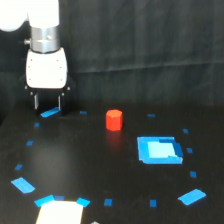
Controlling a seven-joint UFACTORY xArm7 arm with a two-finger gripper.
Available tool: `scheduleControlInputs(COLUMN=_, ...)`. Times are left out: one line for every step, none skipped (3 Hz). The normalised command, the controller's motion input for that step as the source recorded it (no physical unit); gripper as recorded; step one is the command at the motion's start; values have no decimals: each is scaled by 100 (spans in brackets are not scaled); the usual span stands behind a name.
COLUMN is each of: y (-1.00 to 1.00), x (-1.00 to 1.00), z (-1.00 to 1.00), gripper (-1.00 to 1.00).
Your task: Pick up the red object from the table
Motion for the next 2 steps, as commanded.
scheduleControlInputs(y=-75, x=90, z=-100, gripper=100)
scheduleControlInputs(y=-46, x=100, z=-100, gripper=100)
